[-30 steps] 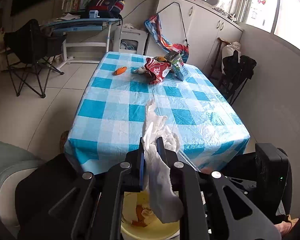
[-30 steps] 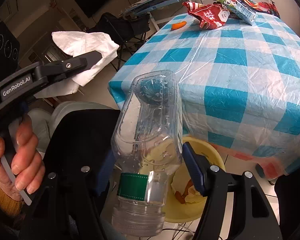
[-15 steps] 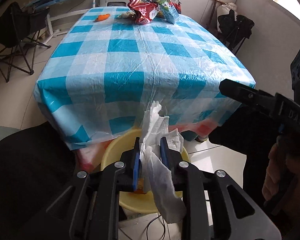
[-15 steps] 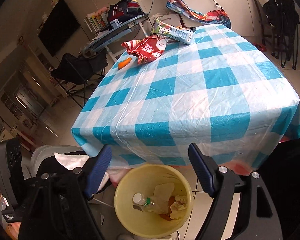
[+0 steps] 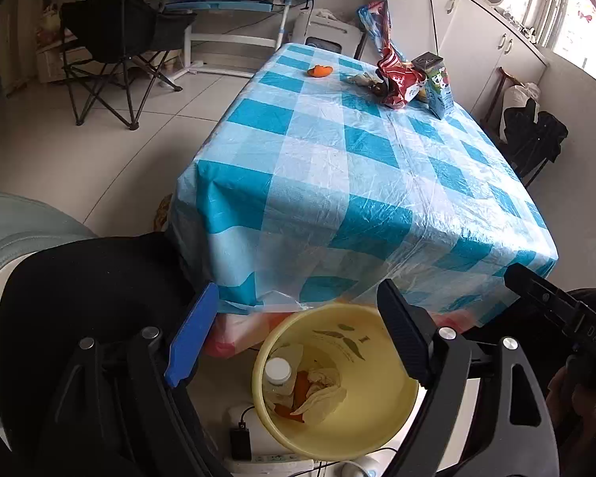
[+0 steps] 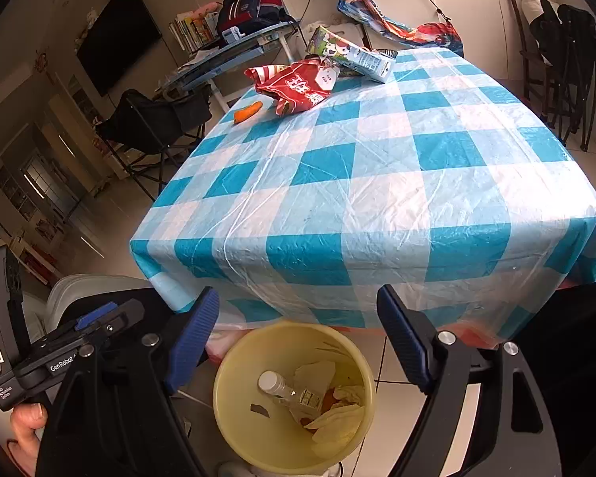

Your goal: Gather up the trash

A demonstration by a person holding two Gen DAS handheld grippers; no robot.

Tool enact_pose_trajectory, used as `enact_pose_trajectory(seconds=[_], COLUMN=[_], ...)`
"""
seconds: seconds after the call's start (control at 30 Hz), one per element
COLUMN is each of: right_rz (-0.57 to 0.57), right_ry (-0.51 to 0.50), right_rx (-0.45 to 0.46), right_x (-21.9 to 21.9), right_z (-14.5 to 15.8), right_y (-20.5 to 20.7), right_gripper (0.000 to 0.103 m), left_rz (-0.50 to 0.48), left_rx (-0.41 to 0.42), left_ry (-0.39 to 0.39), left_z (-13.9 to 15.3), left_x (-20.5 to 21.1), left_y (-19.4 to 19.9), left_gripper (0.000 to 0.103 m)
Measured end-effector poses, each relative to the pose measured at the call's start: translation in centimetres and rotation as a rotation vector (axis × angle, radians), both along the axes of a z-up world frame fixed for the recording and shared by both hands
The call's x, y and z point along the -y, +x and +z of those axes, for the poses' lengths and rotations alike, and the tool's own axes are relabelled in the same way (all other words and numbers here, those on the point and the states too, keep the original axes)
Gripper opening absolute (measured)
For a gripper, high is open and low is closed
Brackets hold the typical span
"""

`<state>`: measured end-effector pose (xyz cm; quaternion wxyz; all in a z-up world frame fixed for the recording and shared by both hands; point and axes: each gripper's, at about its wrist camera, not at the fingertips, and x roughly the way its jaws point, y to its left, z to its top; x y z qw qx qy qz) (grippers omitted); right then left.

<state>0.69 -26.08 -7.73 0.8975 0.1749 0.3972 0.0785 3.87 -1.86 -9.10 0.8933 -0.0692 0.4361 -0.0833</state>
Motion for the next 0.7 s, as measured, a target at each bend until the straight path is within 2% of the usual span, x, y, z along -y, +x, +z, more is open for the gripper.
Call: enact_pose_trajectory(seconds=[0.27,0.7], right_rz=[0.012,0.019], right_ry=[-0.007,-0.017], right_rx=[-0.013,-0.012], right_x=[-0.4,-0.79], right_z=[-0.35,-0.42], right_y=[0.36,0.46], right_gripper=[0.079,0.079], left_rz=[0.002,0.041], left_rx=[0.022,0.042], left_ry=[0.047,0.028], left_z=[0.04,0.23], left_x=[0.72,0.02], left_y=[0.0,-0.01], left_gripper=[0.085,0.085])
